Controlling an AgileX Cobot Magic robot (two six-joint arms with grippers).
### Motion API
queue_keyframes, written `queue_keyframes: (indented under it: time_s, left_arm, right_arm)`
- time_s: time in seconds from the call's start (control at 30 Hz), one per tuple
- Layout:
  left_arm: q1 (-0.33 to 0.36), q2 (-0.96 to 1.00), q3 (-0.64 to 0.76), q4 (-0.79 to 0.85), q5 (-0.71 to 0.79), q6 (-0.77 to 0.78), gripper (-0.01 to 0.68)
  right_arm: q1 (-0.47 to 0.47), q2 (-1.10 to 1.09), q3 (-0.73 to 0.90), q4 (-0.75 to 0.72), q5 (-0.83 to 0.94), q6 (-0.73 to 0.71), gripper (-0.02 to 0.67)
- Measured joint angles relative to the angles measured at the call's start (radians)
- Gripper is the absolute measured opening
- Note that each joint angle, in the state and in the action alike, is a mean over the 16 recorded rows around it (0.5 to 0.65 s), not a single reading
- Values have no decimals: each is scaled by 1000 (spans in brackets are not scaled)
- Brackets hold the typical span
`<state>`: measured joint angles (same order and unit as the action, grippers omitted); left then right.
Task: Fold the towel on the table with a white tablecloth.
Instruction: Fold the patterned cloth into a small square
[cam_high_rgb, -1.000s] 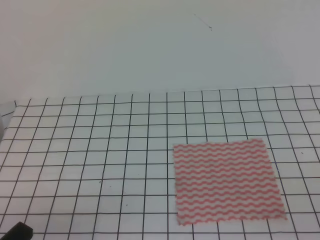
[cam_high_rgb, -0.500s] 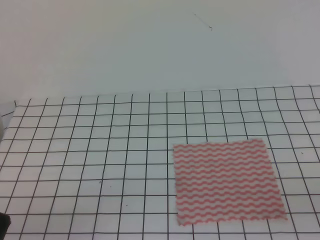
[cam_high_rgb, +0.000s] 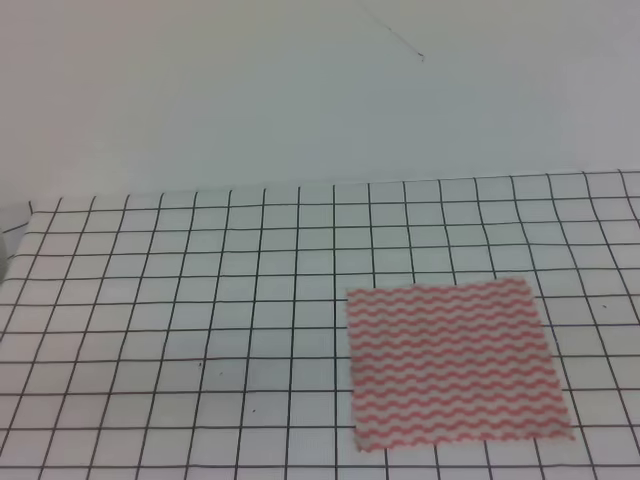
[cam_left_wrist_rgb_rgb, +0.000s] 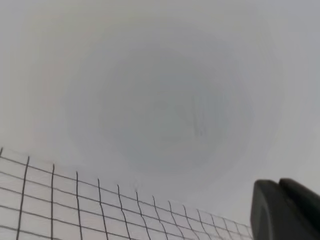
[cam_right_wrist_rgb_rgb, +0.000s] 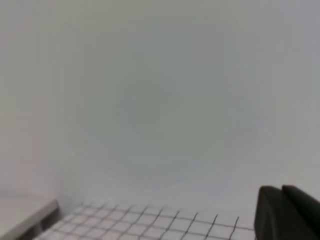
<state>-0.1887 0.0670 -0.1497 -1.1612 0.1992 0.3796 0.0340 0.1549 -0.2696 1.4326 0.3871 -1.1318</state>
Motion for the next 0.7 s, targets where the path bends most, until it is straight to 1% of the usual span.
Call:
queue_keyframes:
  time_s: [0.17,0.3,0.4,0.53,0.7]
  left_arm:
    - [0,138,-116,22,125,161,0]
    - [0,290,-199,36,236,238,0]
    - [0,415,-252,44,312,288,0]
    - [0,565,-301,36,378,340,0]
    - [-4,708,-336,-2,400,402,0]
  right_arm:
    - [0,186,-119,-186,90,6,-1]
    - [0,357,-201,-339,170,14,-1]
    - [0,475,-247,-425,214,19,-1]
    - [0,604,-286,-501,251,22,-1]
    - [0,717,-300,-522,265,19,-1]
